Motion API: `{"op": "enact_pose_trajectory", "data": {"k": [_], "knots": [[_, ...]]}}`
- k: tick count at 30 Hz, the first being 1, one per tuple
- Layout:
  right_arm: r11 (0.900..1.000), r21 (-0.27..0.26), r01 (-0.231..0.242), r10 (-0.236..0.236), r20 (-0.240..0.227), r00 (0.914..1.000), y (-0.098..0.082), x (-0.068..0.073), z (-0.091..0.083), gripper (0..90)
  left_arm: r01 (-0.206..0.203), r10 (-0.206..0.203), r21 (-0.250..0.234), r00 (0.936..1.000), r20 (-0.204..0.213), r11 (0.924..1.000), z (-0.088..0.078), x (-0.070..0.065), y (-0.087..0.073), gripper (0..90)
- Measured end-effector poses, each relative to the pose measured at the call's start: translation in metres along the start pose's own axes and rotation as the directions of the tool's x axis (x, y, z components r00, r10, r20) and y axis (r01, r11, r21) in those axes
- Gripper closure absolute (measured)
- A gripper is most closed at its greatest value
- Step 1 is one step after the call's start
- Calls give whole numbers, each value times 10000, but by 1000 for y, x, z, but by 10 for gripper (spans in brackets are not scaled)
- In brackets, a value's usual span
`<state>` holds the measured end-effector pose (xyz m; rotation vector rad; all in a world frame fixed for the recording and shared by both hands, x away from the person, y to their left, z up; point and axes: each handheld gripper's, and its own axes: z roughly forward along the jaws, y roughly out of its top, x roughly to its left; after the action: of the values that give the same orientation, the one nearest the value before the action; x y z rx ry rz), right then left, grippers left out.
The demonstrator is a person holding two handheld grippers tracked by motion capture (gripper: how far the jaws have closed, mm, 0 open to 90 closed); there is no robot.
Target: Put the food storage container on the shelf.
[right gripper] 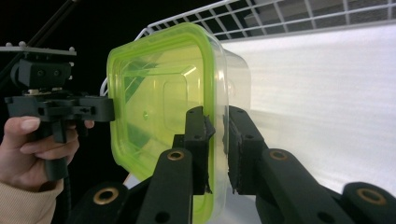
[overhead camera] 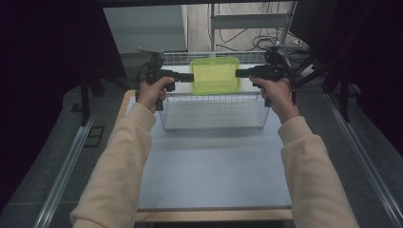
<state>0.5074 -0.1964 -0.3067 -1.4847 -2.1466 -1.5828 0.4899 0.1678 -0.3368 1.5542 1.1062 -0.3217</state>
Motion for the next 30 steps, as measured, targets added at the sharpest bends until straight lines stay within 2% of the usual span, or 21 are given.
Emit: {"op": "enact_pose_trajectory", "data": {"k": [7, 11, 14, 20, 25, 28, 30], "knots": [[9994, -245, -251, 255, 157, 9996, 5, -10, 7, 787, 135, -136, -115, 9999, -79, 9998, 8, 5, 9, 819], [9980, -503, -385, 398, 256, 9989, 7, -14, 10, 774, 481, -493, -544, 9986, -207, 9974, 14, 10, 12, 801], [9985, -540, -98, 134, 671, 9977, 8, -13, 15, 741, 519, -542, -632, 9979, -361, 9967, 17, 13, 14, 780], [9989, -440, 185, -129, 1245, 9921, 7, -12, 20, 658, 374, -429, -556, 9940, -1003, 9978, 23, 14, 16, 703], [9973, -558, 487, -381, 1770, 9835, 6, -10, 21, 563, 95, -175, -587, 9905, -1363, 9982, 26, 13, 16, 592], [9954, -703, 656, -515, 1861, 9812, 6, -7, 19, 520, -223, 99, -791, 9879, -1545, 9966, 24, 8, 16, 458], [9911, -872, 1004, -808, 2046, 9755, 5, -1, 15, 484, -487, 311, -963, 9839, -1758, 9942, 20, 3, 16, 374]]}}
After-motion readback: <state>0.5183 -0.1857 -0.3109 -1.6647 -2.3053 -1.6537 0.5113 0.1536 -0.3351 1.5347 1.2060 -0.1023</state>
